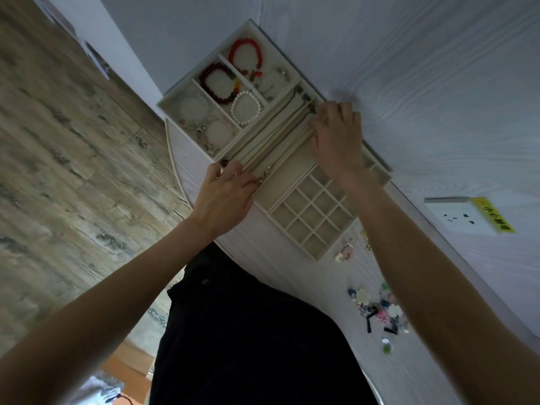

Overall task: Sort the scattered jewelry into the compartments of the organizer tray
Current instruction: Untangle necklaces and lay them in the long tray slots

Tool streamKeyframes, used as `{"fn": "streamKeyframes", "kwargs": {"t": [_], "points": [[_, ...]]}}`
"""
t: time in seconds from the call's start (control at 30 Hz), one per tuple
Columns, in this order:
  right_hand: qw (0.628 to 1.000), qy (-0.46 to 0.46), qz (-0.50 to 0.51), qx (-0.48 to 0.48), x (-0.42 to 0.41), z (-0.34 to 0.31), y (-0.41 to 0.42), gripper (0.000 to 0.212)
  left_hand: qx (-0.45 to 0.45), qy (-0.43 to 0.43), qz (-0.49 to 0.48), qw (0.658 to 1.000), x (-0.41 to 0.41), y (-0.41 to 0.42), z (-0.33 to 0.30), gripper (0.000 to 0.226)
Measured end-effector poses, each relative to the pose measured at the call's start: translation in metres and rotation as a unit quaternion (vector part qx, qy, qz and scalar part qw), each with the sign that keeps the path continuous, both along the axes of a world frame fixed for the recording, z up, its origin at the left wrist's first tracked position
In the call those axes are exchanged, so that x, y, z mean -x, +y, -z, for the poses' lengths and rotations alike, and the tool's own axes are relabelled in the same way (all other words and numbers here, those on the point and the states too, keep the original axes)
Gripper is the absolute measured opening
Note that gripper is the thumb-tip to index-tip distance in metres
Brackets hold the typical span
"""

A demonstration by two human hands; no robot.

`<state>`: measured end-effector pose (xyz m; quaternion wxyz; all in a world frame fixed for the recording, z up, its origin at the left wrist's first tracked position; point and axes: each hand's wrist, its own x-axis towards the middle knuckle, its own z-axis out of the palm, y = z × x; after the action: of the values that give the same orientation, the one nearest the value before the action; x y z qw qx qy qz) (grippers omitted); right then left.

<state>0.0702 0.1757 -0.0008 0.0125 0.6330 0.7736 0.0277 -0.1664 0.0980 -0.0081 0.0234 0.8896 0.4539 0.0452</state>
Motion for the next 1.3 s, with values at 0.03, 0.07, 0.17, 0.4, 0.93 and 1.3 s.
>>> {"fn": "streamKeyframes", "kwargs": {"t": [0.03, 0.07, 0.17, 0.4, 0.93, 1.3], "points": [[1.000, -0.011, -0.005, 0.006, 0.000, 0.001, 0.001, 0.024, 0.005, 0.012, 0.002, 1.000, 0.000, 0.000, -0.001, 0.035], [1.000, -0.019, -0.007, 0.015, 0.001, 0.003, 0.003, 0.025, 0.010, 0.023, 0.005, 1.000, 0.001, 0.000, -0.001, 0.036], [0.999, -0.026, -0.008, 0.037, 0.003, 0.004, 0.005, 0.029, 0.023, 0.039, 0.011, 0.999, 0.002, 0.000, -0.003, 0.039], [0.999, -0.039, 0.001, 0.032, 0.006, 0.001, 0.011, 0.031, 0.026, 0.026, -0.002, 0.999, 0.001, -0.005, -0.004, 0.037], [0.997, -0.066, 0.012, 0.048, 0.003, 0.000, 0.012, 0.029, 0.042, -0.019, 0.002, 0.999, -0.003, 0.000, 0.000, 0.043], [0.995, -0.076, 0.057, 0.027, 0.011, 0.001, 0.013, 0.027, 0.038, -0.022, -0.005, 0.999, -0.001, -0.004, -0.001, 0.043]]}}
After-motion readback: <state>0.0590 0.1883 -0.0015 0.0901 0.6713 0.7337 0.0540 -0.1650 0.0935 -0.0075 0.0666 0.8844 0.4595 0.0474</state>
